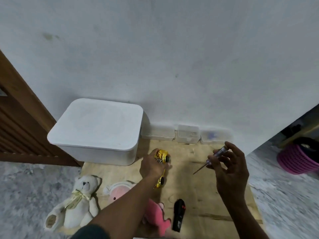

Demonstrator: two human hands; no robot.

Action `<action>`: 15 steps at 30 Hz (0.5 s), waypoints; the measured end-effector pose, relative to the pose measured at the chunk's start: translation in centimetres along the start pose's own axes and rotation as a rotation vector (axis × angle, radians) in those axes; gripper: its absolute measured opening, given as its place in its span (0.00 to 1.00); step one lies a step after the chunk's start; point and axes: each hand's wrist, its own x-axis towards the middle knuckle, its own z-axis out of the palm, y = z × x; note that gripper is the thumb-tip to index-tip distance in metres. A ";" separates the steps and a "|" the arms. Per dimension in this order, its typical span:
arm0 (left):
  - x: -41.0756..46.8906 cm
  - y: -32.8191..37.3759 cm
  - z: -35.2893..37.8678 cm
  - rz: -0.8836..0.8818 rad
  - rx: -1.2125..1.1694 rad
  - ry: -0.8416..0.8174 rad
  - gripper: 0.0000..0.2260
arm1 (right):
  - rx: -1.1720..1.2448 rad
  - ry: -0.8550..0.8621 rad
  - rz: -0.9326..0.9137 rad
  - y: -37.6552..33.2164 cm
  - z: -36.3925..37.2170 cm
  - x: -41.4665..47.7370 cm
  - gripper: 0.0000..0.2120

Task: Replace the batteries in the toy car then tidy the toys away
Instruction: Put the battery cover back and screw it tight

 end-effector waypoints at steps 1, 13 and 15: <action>0.4 -0.3 0.5 -0.013 0.052 0.013 0.39 | 0.006 -0.013 0.013 0.5 -0.1 0.3 0.30; 2.7 -0.4 3.2 -0.118 0.381 0.072 0.34 | -0.017 -0.117 0.161 6.5 0.5 3.8 0.31; 3.0 -0.9 3.6 -0.138 0.430 0.057 0.35 | -0.017 -0.134 0.177 7.3 1.0 4.1 0.33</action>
